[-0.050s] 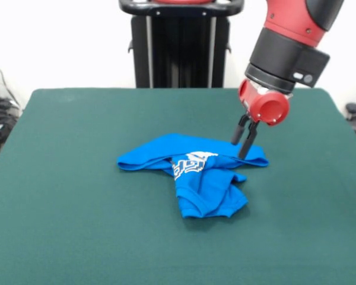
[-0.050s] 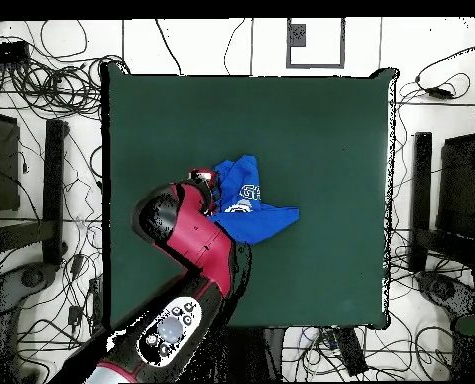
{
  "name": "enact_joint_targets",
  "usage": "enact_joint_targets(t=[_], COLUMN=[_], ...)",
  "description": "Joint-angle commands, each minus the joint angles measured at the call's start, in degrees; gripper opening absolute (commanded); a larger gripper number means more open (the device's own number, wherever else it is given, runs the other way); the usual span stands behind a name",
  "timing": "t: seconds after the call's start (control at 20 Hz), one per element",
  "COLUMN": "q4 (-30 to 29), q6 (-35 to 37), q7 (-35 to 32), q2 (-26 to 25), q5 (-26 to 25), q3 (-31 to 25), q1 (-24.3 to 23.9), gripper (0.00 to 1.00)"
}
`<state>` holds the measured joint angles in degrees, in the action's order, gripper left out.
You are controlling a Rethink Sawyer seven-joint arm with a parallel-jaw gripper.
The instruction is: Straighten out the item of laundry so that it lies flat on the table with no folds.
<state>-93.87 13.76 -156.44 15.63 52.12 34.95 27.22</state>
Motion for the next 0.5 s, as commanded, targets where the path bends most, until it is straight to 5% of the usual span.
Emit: enact_joint_targets(t=[0.05, 0.5], q4=[-0.24, -1.50], q6=[-0.36, -2.99], q7=[-16.78, -15.77], q2=[-1.77, -0.58], q5=[3.78, 6.14], q3=[-7.76, -10.16], q1=[1.92, 1.27], gripper=[1.00, 1.00])
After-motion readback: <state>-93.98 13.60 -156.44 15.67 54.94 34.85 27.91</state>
